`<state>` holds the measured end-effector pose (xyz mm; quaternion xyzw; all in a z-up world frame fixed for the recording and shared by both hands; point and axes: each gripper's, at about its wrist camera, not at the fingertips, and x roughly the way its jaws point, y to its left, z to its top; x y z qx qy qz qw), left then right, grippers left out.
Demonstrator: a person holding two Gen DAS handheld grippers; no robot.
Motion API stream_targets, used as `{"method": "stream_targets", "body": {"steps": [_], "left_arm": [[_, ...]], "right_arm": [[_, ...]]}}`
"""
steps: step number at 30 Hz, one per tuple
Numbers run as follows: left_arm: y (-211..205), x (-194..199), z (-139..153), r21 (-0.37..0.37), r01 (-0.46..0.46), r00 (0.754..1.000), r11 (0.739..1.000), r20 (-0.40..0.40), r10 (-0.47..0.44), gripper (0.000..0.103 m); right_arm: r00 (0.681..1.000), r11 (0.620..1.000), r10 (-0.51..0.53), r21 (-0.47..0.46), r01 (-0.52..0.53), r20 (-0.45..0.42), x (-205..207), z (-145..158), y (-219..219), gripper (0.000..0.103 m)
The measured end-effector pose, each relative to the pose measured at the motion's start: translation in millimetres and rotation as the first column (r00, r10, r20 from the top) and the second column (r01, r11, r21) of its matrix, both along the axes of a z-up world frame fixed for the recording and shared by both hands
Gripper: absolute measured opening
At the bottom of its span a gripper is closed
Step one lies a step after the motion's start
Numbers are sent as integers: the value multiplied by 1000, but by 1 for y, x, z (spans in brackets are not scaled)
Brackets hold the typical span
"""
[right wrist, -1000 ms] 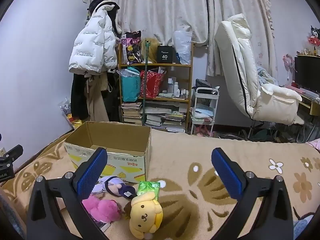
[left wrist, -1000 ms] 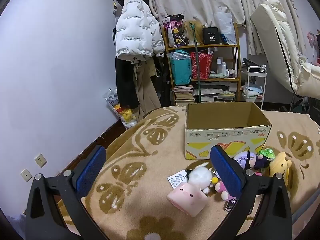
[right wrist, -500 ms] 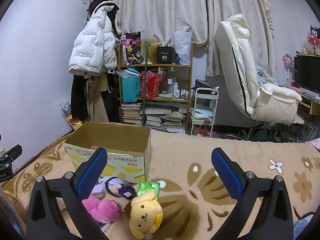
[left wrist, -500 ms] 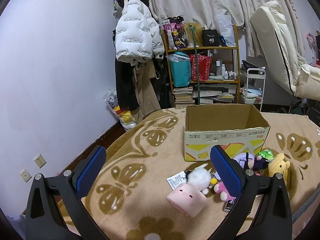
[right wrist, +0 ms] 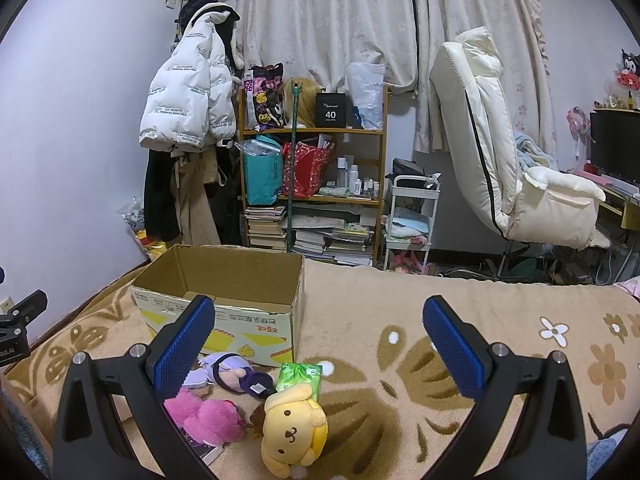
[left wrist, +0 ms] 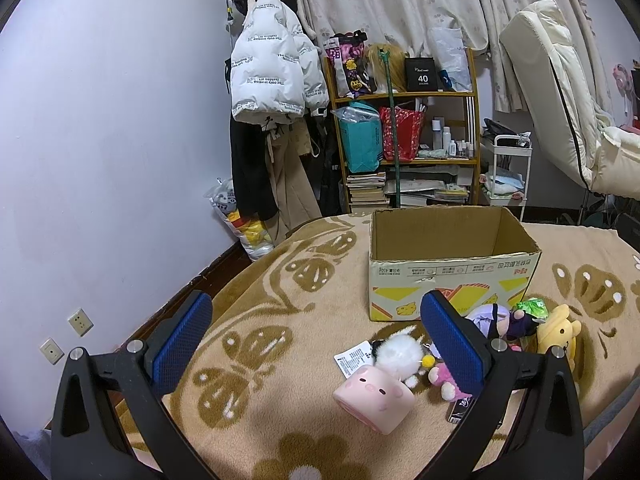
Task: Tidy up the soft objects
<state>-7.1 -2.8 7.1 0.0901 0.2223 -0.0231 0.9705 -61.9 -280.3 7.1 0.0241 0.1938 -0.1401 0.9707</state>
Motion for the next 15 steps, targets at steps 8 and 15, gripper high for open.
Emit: {"method": "stream_targets", "body": {"steps": [8, 15], "left_arm": [[1, 0, -1, 0, 0, 1000, 1000, -4, 0, 103], [1, 1, -1, 0, 0, 1000, 1000, -4, 0, 103]], "right_arm": [[1000, 1000, 1, 3, -1, 1, 0, 0, 0, 103], [1000, 1000, 1, 5, -1, 1, 1, 0, -1, 103]]}}
